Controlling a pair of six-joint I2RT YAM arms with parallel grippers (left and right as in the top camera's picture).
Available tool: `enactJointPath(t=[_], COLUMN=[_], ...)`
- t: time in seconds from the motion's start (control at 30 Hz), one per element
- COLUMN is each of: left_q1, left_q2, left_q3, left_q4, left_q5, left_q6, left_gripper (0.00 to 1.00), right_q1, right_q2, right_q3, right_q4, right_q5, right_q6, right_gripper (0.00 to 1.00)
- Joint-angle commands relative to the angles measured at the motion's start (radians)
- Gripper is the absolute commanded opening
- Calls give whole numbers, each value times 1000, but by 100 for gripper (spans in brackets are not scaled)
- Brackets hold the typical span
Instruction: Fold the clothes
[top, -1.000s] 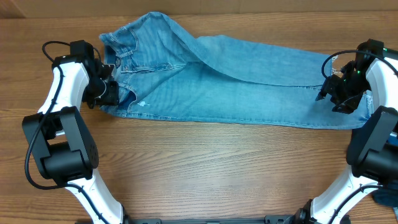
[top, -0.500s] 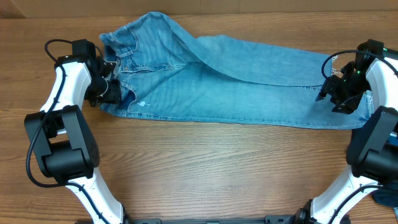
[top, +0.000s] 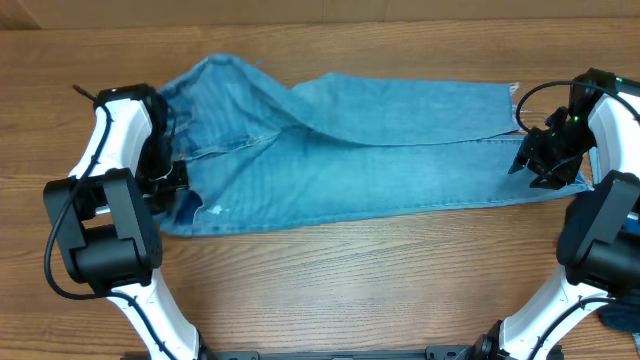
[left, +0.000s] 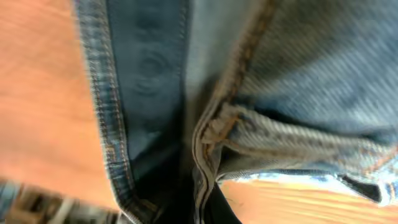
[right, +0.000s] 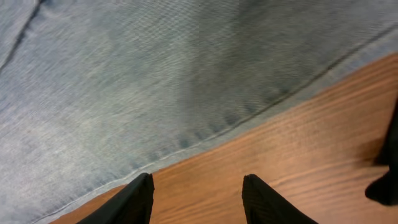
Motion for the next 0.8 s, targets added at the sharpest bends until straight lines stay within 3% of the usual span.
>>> enactJointPath(t=[0.0,0.1,0.2,0.23,0.5,0.63,0.77], left_q1=[55,97,102,101,101,101,103], left_q2=[14,14,14,14,14,14,14], left_q3=[-5,-5,-5,-5,-5,-5,-5], left_q4=[-55,-60,-43,-33,-22,-32,-69], left_q5=[-259,-237,-193,-177,-148,-149,-160], left_q6=[-224,-237,-237,-237,-233,-229,-229], left_gripper=[4,4,4,4,6,8,9], right_q1=[0,0,0,0,-2,-8,-46], right_q2=[-35,-34,-26,-26,-26,-26,-26], right_q3=[-3,-3,-19,-46,-272,-290,-291], right_q4=[-1,14,51,76,346,328,306], right_q5=[16,16,15,15,38,216,238], right_q6=[-1,-1,-1,-1,0,106,174], right_gripper=[51,47,13,8,10,10,10])
